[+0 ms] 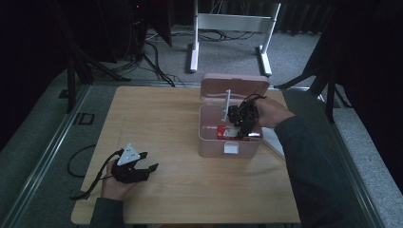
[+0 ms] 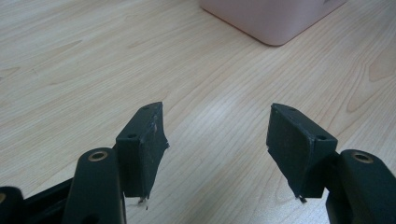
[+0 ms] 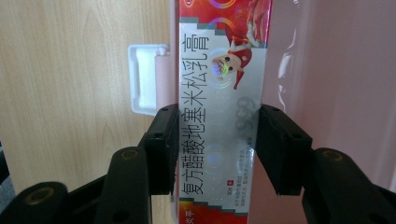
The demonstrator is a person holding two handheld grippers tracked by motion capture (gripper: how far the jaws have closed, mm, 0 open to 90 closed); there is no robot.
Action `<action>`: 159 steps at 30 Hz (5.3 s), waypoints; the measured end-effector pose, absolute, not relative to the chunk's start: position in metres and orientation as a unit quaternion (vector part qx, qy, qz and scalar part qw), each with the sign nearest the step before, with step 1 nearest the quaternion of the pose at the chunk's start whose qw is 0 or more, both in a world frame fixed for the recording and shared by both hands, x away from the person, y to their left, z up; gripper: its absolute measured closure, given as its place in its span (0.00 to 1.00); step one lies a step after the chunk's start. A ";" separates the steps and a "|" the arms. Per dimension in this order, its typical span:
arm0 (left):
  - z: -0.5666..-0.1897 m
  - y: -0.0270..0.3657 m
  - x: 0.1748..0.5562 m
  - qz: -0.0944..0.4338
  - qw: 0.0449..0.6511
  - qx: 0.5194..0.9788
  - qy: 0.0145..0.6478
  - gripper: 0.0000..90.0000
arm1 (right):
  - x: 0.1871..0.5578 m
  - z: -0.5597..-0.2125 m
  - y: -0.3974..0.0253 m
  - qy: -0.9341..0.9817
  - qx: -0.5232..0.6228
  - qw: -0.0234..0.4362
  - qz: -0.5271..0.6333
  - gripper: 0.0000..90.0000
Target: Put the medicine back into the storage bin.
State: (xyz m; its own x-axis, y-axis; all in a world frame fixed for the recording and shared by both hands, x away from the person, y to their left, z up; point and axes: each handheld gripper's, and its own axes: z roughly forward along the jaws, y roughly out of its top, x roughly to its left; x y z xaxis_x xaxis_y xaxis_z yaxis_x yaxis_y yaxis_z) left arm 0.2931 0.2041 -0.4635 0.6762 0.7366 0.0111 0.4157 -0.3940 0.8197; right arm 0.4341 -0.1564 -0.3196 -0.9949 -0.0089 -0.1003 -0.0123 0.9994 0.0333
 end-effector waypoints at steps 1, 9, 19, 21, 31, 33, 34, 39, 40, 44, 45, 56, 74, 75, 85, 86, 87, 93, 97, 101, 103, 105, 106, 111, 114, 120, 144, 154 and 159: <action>-0.463 0.204 0.293 0.190 0.421 0.813 0.354 0.41 | 0.434 -0.320 -0.156 0.999 -0.006 0.050 0.016 0.57; -0.463 0.205 0.293 0.192 0.421 0.813 0.354 0.41 | 0.434 -0.321 -0.156 0.999 -0.009 0.046 0.018 0.57; -0.463 0.205 0.293 0.193 0.422 0.812 0.355 0.41 | 0.433 -0.324 -0.155 0.999 -0.004 0.049 0.017 0.57; -0.463 0.205 0.293 0.193 0.422 0.812 0.355 0.41 | 0.433 -0.324 -0.155 0.999 -0.004 0.046 0.019 0.57; -0.463 0.205 0.293 0.192 0.421 0.812 0.356 0.41 | 0.434 -0.323 -0.163 0.999 0.021 0.022 0.044 0.50; -0.463 0.205 0.293 0.192 0.421 0.812 0.355 0.41 | 0.435 -0.320 -0.167 0.998 0.026 0.029 0.049 0.50; -0.463 0.205 0.293 0.193 0.422 0.812 0.355 0.41 | 0.435 -0.319 -0.169 0.998 0.028 0.032 0.051 0.51; -0.463 0.205 0.292 0.192 0.422 0.811 0.357 0.41 | 0.436 -0.315 -0.182 0.996 0.046 0.049 0.066 0.51; -0.463 0.205 0.292 0.193 0.421 0.811 0.356 0.41 | 0.436 -0.314 -0.185 0.995 0.049 0.051 0.067 0.51; -0.463 0.205 0.292 0.193 0.421 0.812 0.356 0.41 | 0.435 -0.311 -0.198 0.994 0.064 0.057 0.072 0.51; -0.463 0.205 0.292 0.193 0.421 0.812 0.356 0.41 | 0.435 -0.310 -0.202 0.993 0.068 0.060 0.074 0.51; -0.463 0.205 0.293 0.193 0.419 0.813 0.355 0.41 | 0.435 -0.302 -0.246 0.984 0.126 0.076 0.104 0.53; -0.464 0.205 0.293 0.195 0.415 0.815 0.354 0.42 | 0.456 -0.315 -0.318 0.960 0.242 0.085 0.113 0.66; -0.464 0.205 0.293 0.195 0.415 0.815 0.354 0.42 | 0.458 -0.317 -0.321 0.958 0.250 0.086 0.112 0.67; -0.464 0.205 0.293 0.194 0.415 0.816 0.354 0.42 | 0.477 -0.347 -0.340 0.945 0.307 0.083 0.077 0.72; -0.464 0.205 0.293 0.195 0.414 0.816 0.353 0.42 | 0.479 -0.351 -0.341 0.944 0.314 0.081 0.067 0.73; -0.464 0.205 0.293 0.195 0.414 0.816 0.353 0.42 | 0.481 -0.356 -0.341 0.944 0.315 0.080 0.055 0.75; -0.464 0.205 0.293 0.195 0.414 0.816 0.353 0.42 | 0.492 -0.377 -0.345 0.938 0.339 0.064 0.028 0.78; -0.464 0.205 0.292 0.195 0.414 0.816 0.353 0.42 | 0.499 -0.389 -0.349 0.935 0.350 0.057 0.020 0.78; -0.464 0.205 0.292 0.196 0.415 0.815 0.353 0.42 | 0.503 -0.398 -0.354 0.930 0.363 0.056 0.022 0.78; -0.464 0.206 0.292 0.196 0.414 0.816 0.354 0.42 | 0.506 -0.406 -0.359 0.928 0.369 0.055 0.018 0.77; -0.465 0.205 0.291 0.195 0.411 0.817 0.354 0.42 | 0.508 -0.411 -0.360 0.928 0.370 0.051 0.016 0.77; -0.465 0.205 0.291 0.195 0.411 0.817 0.355 0.43 | 0.509 -0.414 -0.360 0.927 0.371 0.049 0.015 0.77; -0.465 0.207 0.288 0.198 0.410 0.815 0.358 0.43 | 0.512 -0.422 -0.362 0.926 0.376 0.047 -0.002 0.79; -0.465 0.208 0.287 0.198 0.409 0.815 0.360 0.43 | 0.514 -0.426 -0.364 0.924 0.379 0.047 -0.004 0.80; -0.466 0.208 0.287 0.198 0.409 0.815 0.360 0.43 | 0.517 -0.433 -0.369 0.922 0.385 0.041 -0.001 0.81; -0.466 0.211 0.284 0.199 0.406 0.814 0.364 0.43 | 0.523 -0.447 -0.365 0.926 0.376 0.040 -0.004 0.99; -0.465 0.211 0.282 0.201 0.407 0.813 0.364 0.43 | 0.501 -0.431 -0.377 0.944 0.327 0.046 -0.007 1.00; -0.465 0.212 0.282 0.200 0.408 0.813 0.364 0.43 | 0.488 -0.418 -0.385 0.949 0.311 0.045 -0.005 1.00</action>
State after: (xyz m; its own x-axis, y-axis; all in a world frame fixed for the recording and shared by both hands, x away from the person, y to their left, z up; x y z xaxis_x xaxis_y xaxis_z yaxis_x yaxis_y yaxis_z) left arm 0.2824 0.2116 -0.4647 0.6554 0.7547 0.0291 0.4279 -0.4029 0.8090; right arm 0.4884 -0.3852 -0.4176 -0.8019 0.5907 -0.0889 0.5916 0.8060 0.0197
